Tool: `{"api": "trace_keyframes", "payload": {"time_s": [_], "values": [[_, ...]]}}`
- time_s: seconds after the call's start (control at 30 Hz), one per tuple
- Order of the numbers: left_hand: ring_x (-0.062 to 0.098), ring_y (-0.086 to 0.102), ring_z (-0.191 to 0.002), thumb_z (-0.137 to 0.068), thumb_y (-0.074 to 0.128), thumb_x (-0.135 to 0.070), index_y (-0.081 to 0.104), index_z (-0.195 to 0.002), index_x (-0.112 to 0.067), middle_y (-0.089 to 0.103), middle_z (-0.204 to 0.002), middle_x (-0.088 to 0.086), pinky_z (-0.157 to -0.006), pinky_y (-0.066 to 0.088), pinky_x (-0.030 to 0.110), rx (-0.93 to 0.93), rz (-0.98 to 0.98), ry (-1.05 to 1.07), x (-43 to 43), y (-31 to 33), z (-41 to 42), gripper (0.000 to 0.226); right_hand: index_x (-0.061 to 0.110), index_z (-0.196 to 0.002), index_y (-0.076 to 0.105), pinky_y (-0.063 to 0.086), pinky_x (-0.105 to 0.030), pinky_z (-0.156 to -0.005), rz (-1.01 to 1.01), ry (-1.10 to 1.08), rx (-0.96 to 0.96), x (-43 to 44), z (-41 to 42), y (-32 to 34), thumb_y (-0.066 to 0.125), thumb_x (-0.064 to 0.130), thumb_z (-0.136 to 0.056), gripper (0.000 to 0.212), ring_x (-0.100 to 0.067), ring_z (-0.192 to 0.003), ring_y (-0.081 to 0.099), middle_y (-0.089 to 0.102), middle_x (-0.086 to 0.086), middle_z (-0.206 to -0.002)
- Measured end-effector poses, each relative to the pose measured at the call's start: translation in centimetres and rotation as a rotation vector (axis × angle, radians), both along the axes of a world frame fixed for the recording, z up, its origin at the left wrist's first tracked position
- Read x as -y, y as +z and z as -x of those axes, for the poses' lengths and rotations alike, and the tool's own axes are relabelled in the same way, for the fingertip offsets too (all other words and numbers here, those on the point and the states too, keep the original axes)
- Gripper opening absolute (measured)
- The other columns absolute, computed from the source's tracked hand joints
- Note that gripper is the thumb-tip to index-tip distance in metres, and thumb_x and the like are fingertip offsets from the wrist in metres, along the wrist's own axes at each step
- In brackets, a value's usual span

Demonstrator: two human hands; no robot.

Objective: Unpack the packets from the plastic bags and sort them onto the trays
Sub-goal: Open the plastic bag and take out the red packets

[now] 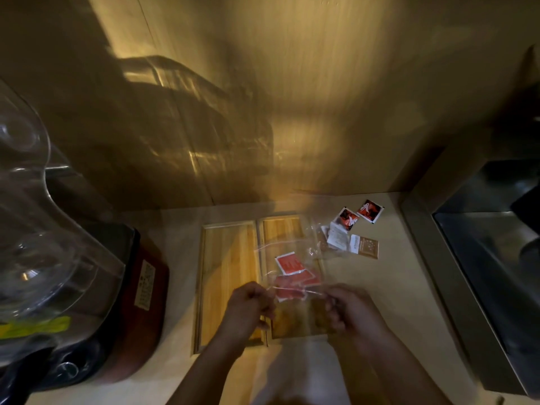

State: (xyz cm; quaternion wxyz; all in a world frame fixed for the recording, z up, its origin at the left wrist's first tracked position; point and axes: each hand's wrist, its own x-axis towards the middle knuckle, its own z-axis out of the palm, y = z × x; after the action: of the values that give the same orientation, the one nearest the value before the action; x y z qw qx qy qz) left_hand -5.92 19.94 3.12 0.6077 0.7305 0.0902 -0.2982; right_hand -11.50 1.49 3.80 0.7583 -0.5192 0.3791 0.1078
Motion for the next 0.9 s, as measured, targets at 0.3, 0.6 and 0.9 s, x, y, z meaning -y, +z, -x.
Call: {"api": "trace_keyframes", "payload": {"time_s": [0.3, 0.6, 0.9], "values": [[0.013, 0.059, -0.048, -0.088, 0.052, -0.01, 0.06, -0.081, -0.006, 0.062, -0.065, 0.008, -0.047, 0.049, 0.022, -0.336, -0.14, -0.169, -2.0, -3.0, 2.5, 0.011, -0.001, -0.059, 0.057, 0.022, -0.01, -0.031, 0.023, 0.191, -0.245, 0.1, 3.4, -4.0, 0.054, 0.005, -0.082, 0.023, -0.015, -0.026, 0.036, 0.048, -0.01, -0.041], [0.019, 0.051, -0.048, -0.085, 0.061, -0.013, 0.065, -0.08, 0.006, 0.06, -0.064, 0.013, -0.044, 0.044, 0.022, -0.335, -0.032, 0.06, 0.9, -2.4, 0.6, 0.02, 0.003, -0.067, 0.055, 0.026, -0.014, -0.032, 0.097, 0.093, -0.149, -0.8, 0.5, -3.6, 0.056, 0.008, -0.086, 0.021, -0.013, -0.027, 0.039, 0.045, -0.011, -0.044], [0.013, 0.05, -0.04, -0.086, 0.045, 0.004, 0.056, -0.073, -0.007, 0.055, -0.055, 0.005, -0.043, 0.039, 0.021, -0.226, 0.003, 0.086, 0.2, -1.0, 0.0, 0.02, 0.008, -0.059, 0.052, 0.028, -0.016, -0.031, 0.276, 0.171, 0.026, 0.0, -0.4, -1.8, 0.059, 0.0, -0.081, 0.025, -0.013, -0.029, 0.039, 0.048, -0.004, -0.039]]}}
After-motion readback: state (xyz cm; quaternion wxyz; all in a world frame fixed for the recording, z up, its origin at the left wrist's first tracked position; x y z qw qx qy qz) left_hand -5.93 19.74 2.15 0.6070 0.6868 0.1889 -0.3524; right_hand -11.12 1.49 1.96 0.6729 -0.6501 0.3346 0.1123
